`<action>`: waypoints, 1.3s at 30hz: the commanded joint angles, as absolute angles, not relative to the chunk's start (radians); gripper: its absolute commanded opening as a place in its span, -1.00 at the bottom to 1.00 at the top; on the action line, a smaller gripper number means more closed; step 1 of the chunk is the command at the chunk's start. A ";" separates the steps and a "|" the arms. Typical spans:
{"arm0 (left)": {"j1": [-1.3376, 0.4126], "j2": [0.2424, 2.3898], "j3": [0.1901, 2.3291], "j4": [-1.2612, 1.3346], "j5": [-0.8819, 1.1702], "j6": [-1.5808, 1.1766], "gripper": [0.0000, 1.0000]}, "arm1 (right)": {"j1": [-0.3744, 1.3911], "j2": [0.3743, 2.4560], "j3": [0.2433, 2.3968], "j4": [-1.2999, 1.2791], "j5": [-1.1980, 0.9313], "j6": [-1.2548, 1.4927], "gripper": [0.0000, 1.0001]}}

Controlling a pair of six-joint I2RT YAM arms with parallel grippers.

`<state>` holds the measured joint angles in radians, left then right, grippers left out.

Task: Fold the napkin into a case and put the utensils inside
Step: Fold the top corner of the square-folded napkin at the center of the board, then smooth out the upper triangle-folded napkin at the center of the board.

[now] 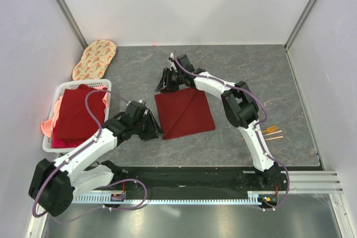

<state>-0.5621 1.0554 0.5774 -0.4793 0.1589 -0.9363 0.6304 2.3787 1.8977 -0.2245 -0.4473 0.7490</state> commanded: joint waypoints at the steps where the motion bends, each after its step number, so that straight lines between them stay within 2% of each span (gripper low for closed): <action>1: -0.554 0.988 0.687 -0.539 0.098 -0.930 -0.13 | 0.618 2.301 1.939 -0.264 -0.443 0.698 -0.03; 3: -0.552 1.023 0.710 -0.509 0.127 -0.899 -0.23 | 0.608 2.257 1.885 -0.279 -0.439 0.663 0.14; 4: -0.551 1.046 0.731 -0.470 0.150 -0.891 -0.36 | 0.603 2.205 1.858 -0.281 -0.419 0.651 0.17; 6: -0.551 1.133 0.747 -0.428 0.201 -0.874 -0.47 | 0.582 2.155 1.754 -0.276 -0.410 0.624 0.18; 10: -0.538 1.250 0.752 -0.361 0.222 -0.850 -0.70 | 0.522 2.089 1.596 -0.207 -0.466 0.623 -0.13; 12: -0.532 1.284 0.741 -0.315 0.233 -0.836 -0.70 | 0.488 2.080 1.533 -0.172 -0.477 0.614 -0.35; 16: -0.515 1.328 0.715 -0.288 0.235 -0.822 -0.73 | 0.440 2.108 1.505 -0.143 -0.512 0.582 -0.50; 24: -0.515 1.393 0.603 -0.184 0.255 -0.828 -0.74 | 0.354 2.184 1.548 -0.138 -0.528 0.537 -0.54; 32: -0.511 1.399 0.555 -0.186 0.213 -0.793 -0.76 | 0.299 2.258 1.614 -0.164 -0.541 0.496 -0.55; 39: -0.509 1.324 0.586 -0.230 0.271 -0.776 -0.73 | 0.296 2.183 1.666 -0.248 -0.526 0.463 -0.41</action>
